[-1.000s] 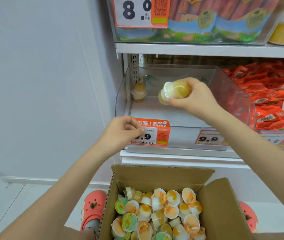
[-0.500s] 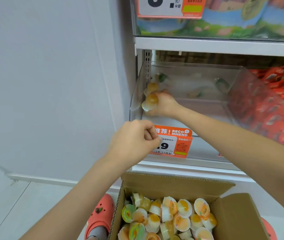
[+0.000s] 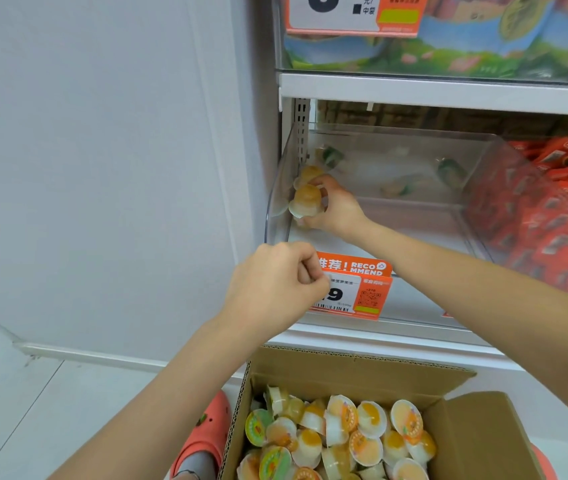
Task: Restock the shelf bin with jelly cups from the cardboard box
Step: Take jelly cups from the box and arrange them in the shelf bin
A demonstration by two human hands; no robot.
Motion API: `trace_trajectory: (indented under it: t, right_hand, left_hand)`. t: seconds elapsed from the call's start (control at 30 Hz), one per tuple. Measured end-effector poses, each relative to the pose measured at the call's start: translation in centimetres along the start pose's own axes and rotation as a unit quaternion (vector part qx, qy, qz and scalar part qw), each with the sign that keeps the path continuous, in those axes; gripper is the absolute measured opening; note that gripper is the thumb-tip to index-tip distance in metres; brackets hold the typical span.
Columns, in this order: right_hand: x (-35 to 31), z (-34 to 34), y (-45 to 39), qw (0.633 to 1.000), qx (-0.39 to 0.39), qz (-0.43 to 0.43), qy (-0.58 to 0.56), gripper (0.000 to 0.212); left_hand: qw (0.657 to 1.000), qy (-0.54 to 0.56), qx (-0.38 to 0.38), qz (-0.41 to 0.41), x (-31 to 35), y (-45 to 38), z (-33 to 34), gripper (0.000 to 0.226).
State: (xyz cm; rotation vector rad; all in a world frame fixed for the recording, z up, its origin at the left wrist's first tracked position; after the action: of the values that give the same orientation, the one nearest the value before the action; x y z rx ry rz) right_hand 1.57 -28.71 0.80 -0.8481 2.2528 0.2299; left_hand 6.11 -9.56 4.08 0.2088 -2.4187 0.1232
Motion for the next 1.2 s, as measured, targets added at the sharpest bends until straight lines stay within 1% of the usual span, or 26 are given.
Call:
trace_trajectory:
  t: [0.1, 0.17, 0.23, 0.27, 0.33, 0.4, 0.43, 0.5, 0.53, 0.57, 0.6, 0.63, 0.67, 0.7, 0.77, 0.83, 0.87, 0.93, 1.0, 1.03, 1.13, 1.2]
  right_hand:
    - [-0.2, -0.3, 0.4, 1.0, -0.015, 0.007, -0.026, 0.067]
    - [-0.7, -1.4, 1.2, 0.999, -0.006, 0.007, -0.034, 0.073]
    - [-1.3, -3.4, 2.8, 0.999, 0.045, 0.003, -0.03, 0.074]
    - [-1.5, -4.5, 3.9, 0.996, 0.082, -0.001, -0.03, 0.07]
    - [-2.3, -6.7, 8.0, 0.984, 0.167, -0.043, -0.04, 0.056]
    - [-2.8, -7.9, 13.4, 0.963, 0.241, -0.108, -0.044, 0.04]
    - [-2.6, -7.8, 16.3, 0.955, 0.261, -0.131, -0.046, 0.034]
    - [-0.9, -5.7, 21.7, 0.952, 0.267, -0.145, -0.044, 0.034]
    - [0.6, -3.9, 23.9, 0.959, 0.252, -0.13, -0.033, 0.036]
    - [2.3, -1.9, 25.8, 0.97, 0.219, -0.102, -0.016, 0.037]
    - [4.2, 0.4, 27.3, 0.984, 0.167, -0.068, 0.003, 0.037]
    - [6.3, 2.9, 28.5, 0.994, 0.097, -0.033, 0.027, 0.035]
    - [8.4, 5.3, 29.6, 0.998, 0.022, 0.002, 0.057, 0.03]
    - [10.5, 7.5, 30.4, 0.994, -0.047, 0.036, 0.087, 0.026]
    - [13.9, 11.0, 31.7, 0.974, -0.156, 0.105, 0.128, 0.03]
    - [16.0, 13.4, 32.7, 0.944, -0.248, 0.165, 0.144, 0.041]
    - [16.5, 14.4, 33.1, 0.933, -0.281, 0.174, 0.146, 0.047]
    - [16.6, 16.2, 33.6, 0.921, -0.331, 0.14, 0.151, 0.053]
    - [16.1, 18.1, 33.8, 0.909, -0.367, 0.071, 0.183, 0.052]
    - [15.9, 18.9, 33.8, 0.903, -0.381, 0.054, 0.193, 0.053]
    - [15.8, 21.1, 33.8, 0.888, -0.405, 0.074, 0.204, 0.064]
    - [16.0, 22.2, 33.7, 0.88, -0.418, 0.085, 0.212, 0.071]
  left_hand:
    - [1.0, 0.009, -0.003, 0.009, -0.1, 0.2, 0.0, 0.016]
    - [1.0, 0.024, -0.011, 0.014, -0.3, 0.5, 0.0, 0.015]
    - [0.999, 0.039, -0.025, 0.018, -0.6, 1.1, 0.0, 0.015]
    - [0.998, 0.042, -0.036, 0.02, -0.8, 1.6, 0.1, 0.014]
    - [0.997, 0.033, -0.072, 0.021, -1.1, 2.6, 0.9, 0.014]
    - [0.993, -0.008, -0.119, 0.019, -1.3, 3.7, 2.5, 0.015]
    - [0.989, -0.031, -0.14, 0.016, -1.7, 4.2, 3.6, 0.015]
    - [0.982, -0.054, -0.179, 0.005, -2.7, 5.3, 6.4, 0.017]
    - [0.978, -0.068, -0.197, 0.001, -3.5, 5.8, 8.1, 0.017]
    - [0.973, -0.088, -0.215, 0.0, -4.4, 6.3, 9.8, 0.016]
    - [0.964, -0.118, -0.24, -0.002, -5.4, 6.8, 11.8, 0.012]
    - [0.948, -0.16, -0.274, -0.003, -6.5, 7.4, 13.9, 0.005]
    - [0.926, -0.21, -0.313, 0.0, -7.6, 7.9, 16.0, 0.005]
    - [0.898, -0.264, -0.353, 0.003, -8.7, 8.5, 18.0, 0.013]
    - [0.845, -0.344, -0.409, -0.007, -11.2, 9.4, 21.2, 0.024]
    - [0.815, -0.391, -0.428, -0.023, -13.3, 10.0, 23.1, 0.034]
    - [0.806, -0.41, -0.425, -0.023, -14.3, 10.1, 23.5, 0.039]
    - [0.804, -0.44, -0.4, -0.006, -15.9, 10.6, 23.9, 0.056]
    - [0.814, -0.448, -0.369, 0.002, -17.1, 11.2, 23.9, 0.067]
    - [0.823, -0.445, -0.353, -0.008, -17.7, 11.7, 23.9, 0.07]
    - [0.853, -0.403, -0.324, -0.07, -19.2, 12.6, 24.2, 0.068]
    - [0.869, -0.375, -0.313, -0.081, -19.7, 12.7, 24.5, 0.062]
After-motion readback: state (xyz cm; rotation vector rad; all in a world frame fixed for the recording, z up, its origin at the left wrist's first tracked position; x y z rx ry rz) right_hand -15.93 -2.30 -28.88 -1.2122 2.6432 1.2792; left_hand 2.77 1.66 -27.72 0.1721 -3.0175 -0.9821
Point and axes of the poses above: each hand's wrist, its own y-axis away from the middle knuckle, its own z-axis out of the palm, x = y × z, the point moved 4 cm from there along -y, towards the middle knuckle, and after that the axes turned 8 degrees about -x, right-handed, at the moved point
